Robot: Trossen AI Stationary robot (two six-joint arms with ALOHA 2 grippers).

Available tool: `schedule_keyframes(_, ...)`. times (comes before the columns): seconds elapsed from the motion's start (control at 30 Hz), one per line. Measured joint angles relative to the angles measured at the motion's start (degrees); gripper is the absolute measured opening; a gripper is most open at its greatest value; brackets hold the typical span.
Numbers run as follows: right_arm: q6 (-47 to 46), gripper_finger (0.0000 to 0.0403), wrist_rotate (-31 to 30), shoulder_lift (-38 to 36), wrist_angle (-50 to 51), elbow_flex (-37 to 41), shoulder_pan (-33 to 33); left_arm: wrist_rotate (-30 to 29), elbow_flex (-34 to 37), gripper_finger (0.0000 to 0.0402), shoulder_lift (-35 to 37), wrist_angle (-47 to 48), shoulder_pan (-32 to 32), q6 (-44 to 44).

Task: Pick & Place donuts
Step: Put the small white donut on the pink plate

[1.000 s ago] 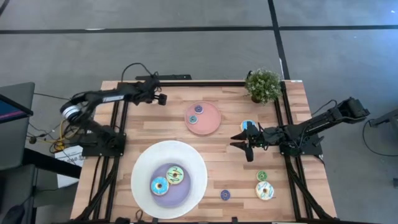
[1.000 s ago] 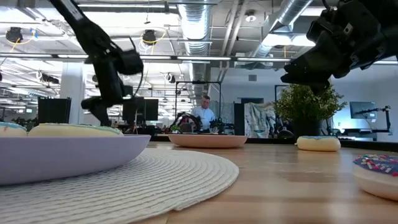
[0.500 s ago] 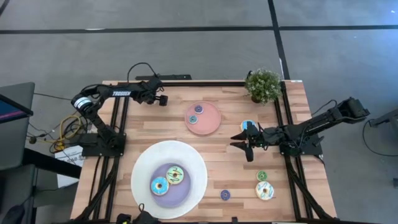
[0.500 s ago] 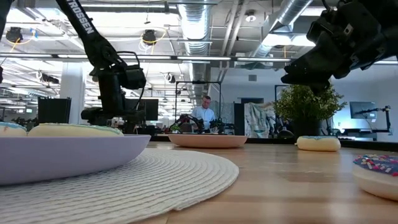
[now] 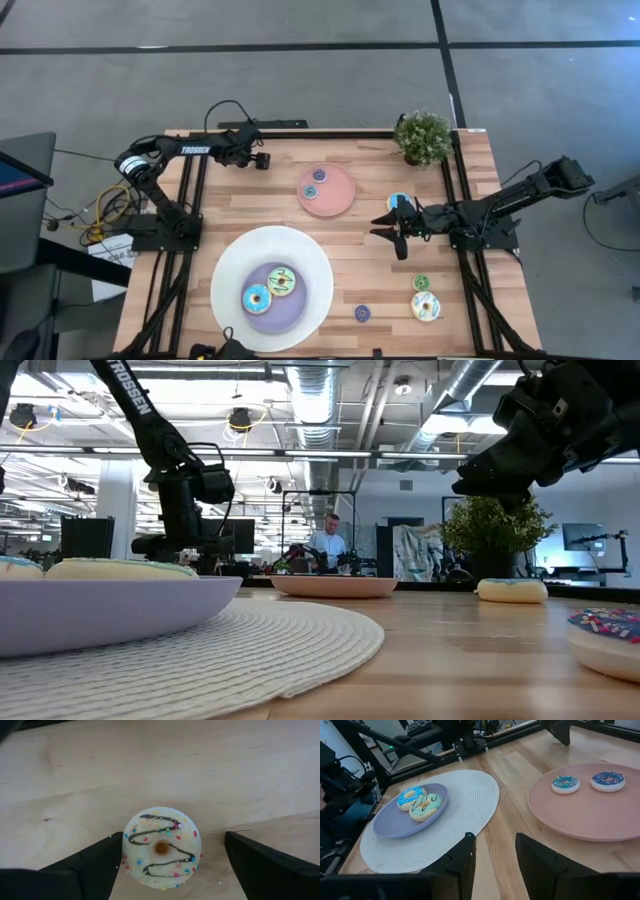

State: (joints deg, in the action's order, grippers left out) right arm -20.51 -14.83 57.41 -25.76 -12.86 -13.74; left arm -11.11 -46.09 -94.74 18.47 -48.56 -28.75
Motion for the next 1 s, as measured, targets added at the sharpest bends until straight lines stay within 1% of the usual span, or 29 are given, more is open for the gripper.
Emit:
schedule_keyframes(0.6, 0.0, 0.0129, -0.02, 0.0, 0.0, 0.0, 0.0, 0.2, 0.0, 0.0262, 0.0, 0.07, 0.0, -0.39)
schedule_keyframes(0.8, -0.03, 0.0129, -0.02, 0.0, 0.0, 0.0, 0.0, 0.24, 0.0, 0.025, 0.0, 0.09, 0.02, -0.39)
schedule_keyframes(1.0, -0.03, 0.0129, -0.04, 0.0, 0.0, 0.0, 0.0, 0.47, 0.0, 0.0249, 0.0, 0.09, 0.02, -0.46)
